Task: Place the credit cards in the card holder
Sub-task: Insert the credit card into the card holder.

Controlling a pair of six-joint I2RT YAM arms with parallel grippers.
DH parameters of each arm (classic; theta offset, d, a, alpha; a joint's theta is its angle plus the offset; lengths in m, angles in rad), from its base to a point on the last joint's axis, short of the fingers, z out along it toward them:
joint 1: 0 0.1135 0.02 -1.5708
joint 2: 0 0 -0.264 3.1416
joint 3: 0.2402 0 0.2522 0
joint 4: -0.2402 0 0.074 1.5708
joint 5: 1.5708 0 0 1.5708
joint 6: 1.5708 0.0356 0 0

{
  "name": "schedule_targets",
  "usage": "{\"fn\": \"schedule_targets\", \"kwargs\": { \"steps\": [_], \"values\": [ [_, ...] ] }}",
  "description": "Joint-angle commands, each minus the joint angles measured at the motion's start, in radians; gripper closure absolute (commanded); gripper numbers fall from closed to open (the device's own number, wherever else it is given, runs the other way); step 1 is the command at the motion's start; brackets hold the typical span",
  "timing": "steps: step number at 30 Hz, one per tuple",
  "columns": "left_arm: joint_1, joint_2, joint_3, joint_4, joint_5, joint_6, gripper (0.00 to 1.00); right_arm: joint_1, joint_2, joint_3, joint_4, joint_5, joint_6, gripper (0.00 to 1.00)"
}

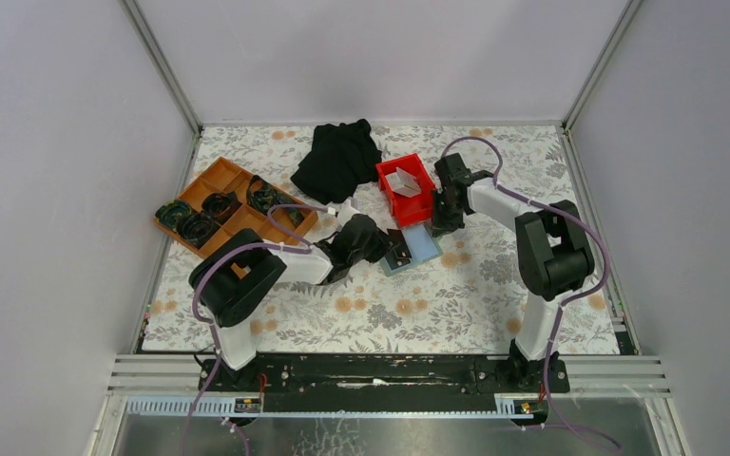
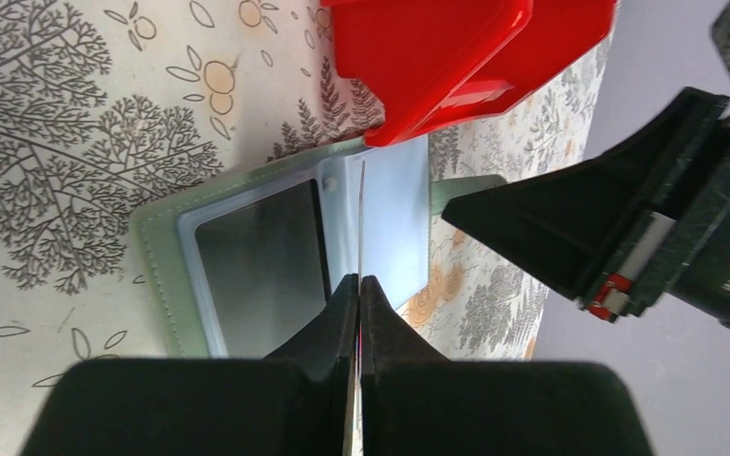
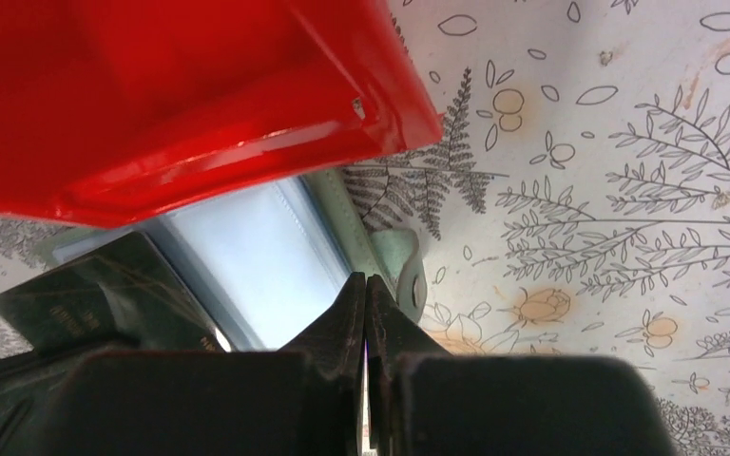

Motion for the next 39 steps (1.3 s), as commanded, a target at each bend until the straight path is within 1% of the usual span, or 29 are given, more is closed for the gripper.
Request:
{"fn": "schedule_targets", "kwargs": {
  "steps": [1,10,20,27,39],
  "values": [
    [-0.014,0.017,0.03,0.086,-0.055,-0.04,1.0,0.01,0.028,0.052,0.02,0.028,0.015,1.0],
    [-0.038,0.038,0.025,0.083,-0.096,-0.055,1.0,0.012,0.046,0.04,0.026,0.038,0.022,1.0],
    [-0.086,0.005,0.036,-0.01,-0.195,-0.024,1.0,0.013,0.039,0.035,0.025,0.048,0.022,1.0],
    [-0.105,-0.02,0.012,-0.049,-0.251,-0.048,1.0,0.012,0.034,0.021,0.031,0.046,0.022,1.0],
    [-0.122,0.005,0.01,-0.063,-0.279,-0.07,1.0,0.017,0.039,0.014,0.03,0.045,0.017,1.0]
  ]
}}
